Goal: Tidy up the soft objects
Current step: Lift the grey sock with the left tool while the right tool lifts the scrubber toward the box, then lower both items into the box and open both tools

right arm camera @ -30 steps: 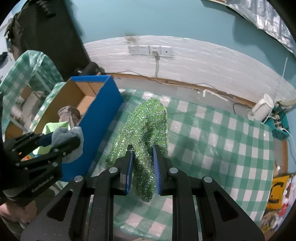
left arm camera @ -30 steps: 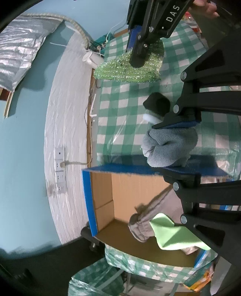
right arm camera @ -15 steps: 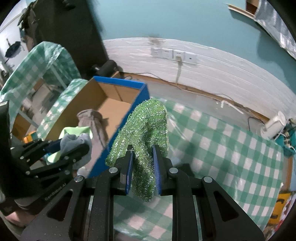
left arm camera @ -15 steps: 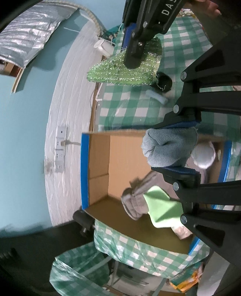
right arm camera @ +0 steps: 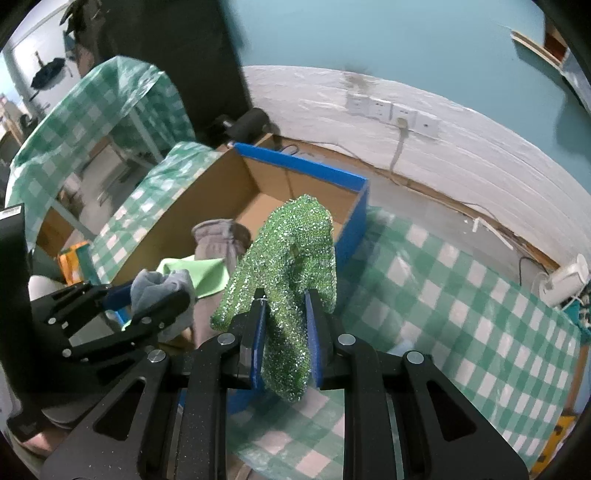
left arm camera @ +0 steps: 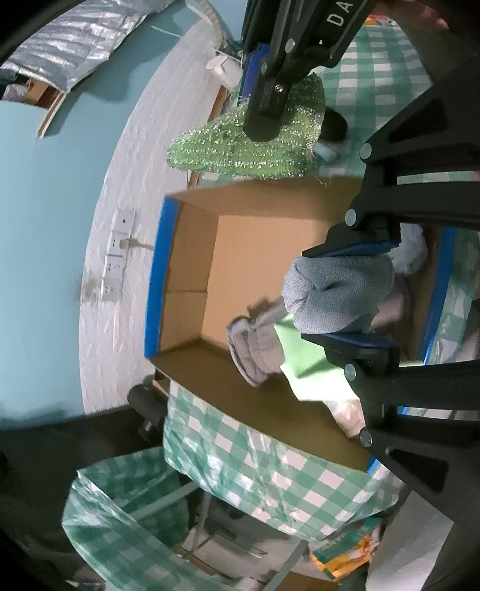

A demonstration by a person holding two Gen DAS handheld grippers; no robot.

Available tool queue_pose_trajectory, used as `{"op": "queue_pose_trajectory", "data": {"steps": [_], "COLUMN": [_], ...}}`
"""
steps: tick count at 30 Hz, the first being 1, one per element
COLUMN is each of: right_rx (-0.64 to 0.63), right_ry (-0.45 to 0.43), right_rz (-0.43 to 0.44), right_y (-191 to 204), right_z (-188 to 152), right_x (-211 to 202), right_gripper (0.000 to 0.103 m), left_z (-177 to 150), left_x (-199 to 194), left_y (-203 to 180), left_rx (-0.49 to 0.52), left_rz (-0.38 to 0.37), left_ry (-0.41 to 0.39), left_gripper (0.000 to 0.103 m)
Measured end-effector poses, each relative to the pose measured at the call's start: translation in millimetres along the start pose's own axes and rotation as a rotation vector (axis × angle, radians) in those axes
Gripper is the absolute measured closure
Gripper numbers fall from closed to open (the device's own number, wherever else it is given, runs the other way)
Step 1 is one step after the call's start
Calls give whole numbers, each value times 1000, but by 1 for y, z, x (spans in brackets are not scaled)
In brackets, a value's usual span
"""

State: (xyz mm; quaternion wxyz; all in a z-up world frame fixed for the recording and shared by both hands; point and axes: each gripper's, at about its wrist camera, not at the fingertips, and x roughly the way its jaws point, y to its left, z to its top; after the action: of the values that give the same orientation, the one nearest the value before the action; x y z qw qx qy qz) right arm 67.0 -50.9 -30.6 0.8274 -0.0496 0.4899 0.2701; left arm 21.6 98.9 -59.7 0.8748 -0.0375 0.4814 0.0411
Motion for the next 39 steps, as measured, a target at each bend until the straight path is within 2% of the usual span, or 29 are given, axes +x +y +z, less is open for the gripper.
{"op": "queue_pose_trajectory", "data": {"steps": [9,12,13,15,17,21,23,32,39], "right_rx": [-44,-46,-48,-48,-47,-44,-40,-2,37], "right_ry": [54,61,65,63,54,36,25,19,12], "right_rz": [16,27,36,34,42,35,24,3,-17], "right_y": [25,29,29,30,31,30,30,13,-7], "right_z": [4,4,4,4,4,4,4,2,-6], "right_x": [32,37,38,39,39,37,35,29,21], "right_gripper": [84,83,77,76,70,51,46,44,44], "left_z": [-7,-10,-10,-11,-11,-10,-10,-6,-3], "left_x": [16,18,19,19,20,18,17,11,8], "left_y": [22,27,28,29,29,28,28,26,3], "left_rx": [-40,-55,-56,-60,-60,-50,-50,-60,-15], "left_rz": [34,40,45,58,64,88,89,73,50], "left_ry": [53,68,69,69,74,61,57,31,13], "left_gripper": [68,65,62,54,39,33,32,31,31]}}
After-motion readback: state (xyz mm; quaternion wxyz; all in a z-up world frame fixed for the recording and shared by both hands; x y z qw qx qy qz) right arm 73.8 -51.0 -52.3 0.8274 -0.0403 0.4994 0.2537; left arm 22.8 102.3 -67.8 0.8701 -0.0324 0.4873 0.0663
